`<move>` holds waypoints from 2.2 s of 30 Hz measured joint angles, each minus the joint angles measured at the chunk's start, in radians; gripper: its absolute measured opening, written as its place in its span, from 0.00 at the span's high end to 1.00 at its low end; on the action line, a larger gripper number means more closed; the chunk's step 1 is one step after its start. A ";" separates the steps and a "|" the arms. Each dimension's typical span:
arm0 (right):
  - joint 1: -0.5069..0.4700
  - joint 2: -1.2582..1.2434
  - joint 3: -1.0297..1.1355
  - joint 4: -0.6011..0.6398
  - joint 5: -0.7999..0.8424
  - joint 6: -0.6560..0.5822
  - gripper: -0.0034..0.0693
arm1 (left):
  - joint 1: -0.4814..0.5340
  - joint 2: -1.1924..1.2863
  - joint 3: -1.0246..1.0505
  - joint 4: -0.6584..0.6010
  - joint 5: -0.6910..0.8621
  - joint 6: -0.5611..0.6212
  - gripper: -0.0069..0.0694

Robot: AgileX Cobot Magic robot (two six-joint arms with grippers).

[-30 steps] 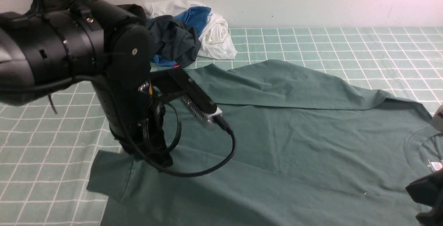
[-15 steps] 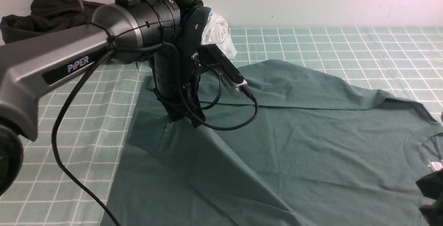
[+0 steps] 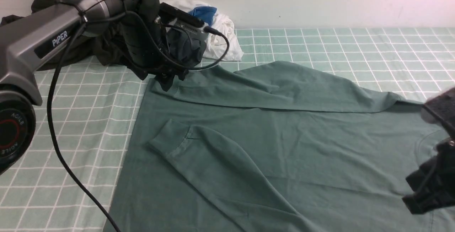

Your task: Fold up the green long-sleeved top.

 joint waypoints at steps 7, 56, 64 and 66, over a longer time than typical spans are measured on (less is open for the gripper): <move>0.000 0.219 -0.193 -0.037 -0.070 0.055 0.97 | 0.070 0.132 -0.087 -0.081 -0.093 -0.004 0.33; 0.000 0.102 -0.319 0.104 0.177 -0.052 0.97 | -0.064 -0.498 0.319 -0.191 0.055 -0.057 0.89; 0.001 0.011 -0.248 0.177 0.210 -0.088 0.97 | -0.064 -0.725 0.868 -0.234 -0.140 -0.051 0.88; 0.001 0.008 -0.231 0.191 0.227 -0.094 0.97 | -0.064 -0.737 0.974 -0.249 -0.200 -0.027 0.85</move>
